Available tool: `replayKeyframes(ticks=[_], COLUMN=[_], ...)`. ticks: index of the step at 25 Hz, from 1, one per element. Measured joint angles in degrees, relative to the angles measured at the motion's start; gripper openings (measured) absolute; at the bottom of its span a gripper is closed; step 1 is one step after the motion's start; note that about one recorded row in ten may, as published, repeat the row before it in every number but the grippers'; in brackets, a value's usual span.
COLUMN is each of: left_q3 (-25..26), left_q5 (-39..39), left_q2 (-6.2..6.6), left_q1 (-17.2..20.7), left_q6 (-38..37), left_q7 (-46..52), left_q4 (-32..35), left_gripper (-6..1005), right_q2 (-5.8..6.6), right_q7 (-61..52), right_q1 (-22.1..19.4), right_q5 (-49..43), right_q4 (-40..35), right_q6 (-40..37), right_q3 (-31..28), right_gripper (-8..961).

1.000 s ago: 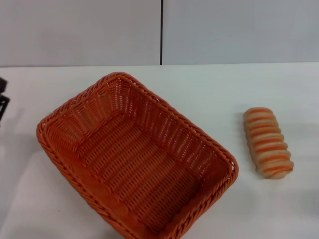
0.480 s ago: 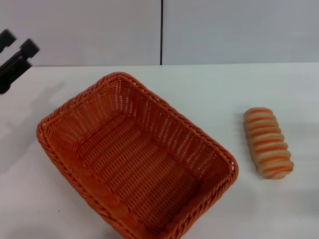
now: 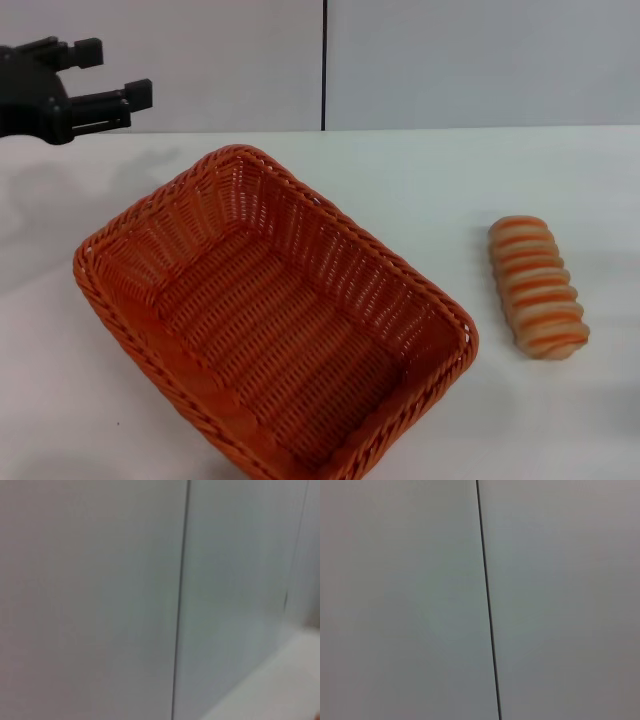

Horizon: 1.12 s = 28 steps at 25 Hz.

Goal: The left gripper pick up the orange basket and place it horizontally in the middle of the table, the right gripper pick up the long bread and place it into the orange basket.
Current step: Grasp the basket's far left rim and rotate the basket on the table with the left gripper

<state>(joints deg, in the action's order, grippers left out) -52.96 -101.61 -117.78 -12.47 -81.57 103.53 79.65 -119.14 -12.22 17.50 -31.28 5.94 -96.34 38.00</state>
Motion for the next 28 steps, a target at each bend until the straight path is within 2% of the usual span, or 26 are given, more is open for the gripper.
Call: replayKeyframes(ticks=[2,3,4,5,8,10,13,16,18,19,23,28], left_q3=[-0.2,-0.5,-0.5,-0.6,-1.4,-4.1,-9.5,-12.1,-18.4,-18.4,-25.0,-26.1], left_q5=[-7.2,-14.1,-14.1,-20.0,-24.5,-28.1,-31.6,-33.3,-35.7,-35.7,-38.2,-39.3], left_q2=[0.00,-0.05,-0.05,-0.19,-0.37,-0.53,-0.63,-0.71,-0.83,-0.83,-0.88,-0.89], left_q1=[-1.5,-3.3,-3.3,-5.3,-6.6,-7.2,-7.2,-7.2,-6.1,-6.1,-5.3,-5.2], left_q6=[-1.5,-3.8,-3.8,-6.4,-8.0,-8.4,-7.3,-6.0,-0.7,-0.7,5.0,6.0], left_q7=[3.9,7.3,7.3,9.9,11.7,13.4,15.9,17.1,19.4,19.4,21.4,21.9], left_q4=[4.5,7.5,7.5,9.2,10.2,11.3,12.2,12.3,12.2,12.2,11.5,11.3], left_gripper=[814,814,814,814,814,814,813,813,813,813,813,814], right_q2=[-0.02,-0.03,-0.03,-0.05,-0.12,-0.12,-0.13,-0.18,-0.22,-0.22,-0.22,-0.21], right_q7=[0.0,0.0,0.0,0.0,0.0,0.0,-0.1,-0.5,-1.1,-1.1,-1.7,-1.7], right_q1=[0.0,0.0,0.0,0.0,0.0,0.0,0.2,0.4,0.6,0.6,0.6,0.6], right_q5=[0.0,0.0,0.0,0.0,0.0,0.0,0.0,0.0,0.0,0.0,0.0,0.0], right_q4=[0.0,0.1,0.1,0.2,0.3,0.3,0.3,0.4,0.5,0.5,0.6,0.9], right_q6=[0.0,0.1,0.1,0.1,0.2,0.3,0.4,0.4,0.4,0.4,0.4,0.4], right_q3=[-0.1,-0.2,-0.2,-0.2,-0.1,0.0,0.0,0.1,0.1,0.1,0.1,0.1], right_gripper=[637,637,637,638,638,638,638,637,637,637,637,637])
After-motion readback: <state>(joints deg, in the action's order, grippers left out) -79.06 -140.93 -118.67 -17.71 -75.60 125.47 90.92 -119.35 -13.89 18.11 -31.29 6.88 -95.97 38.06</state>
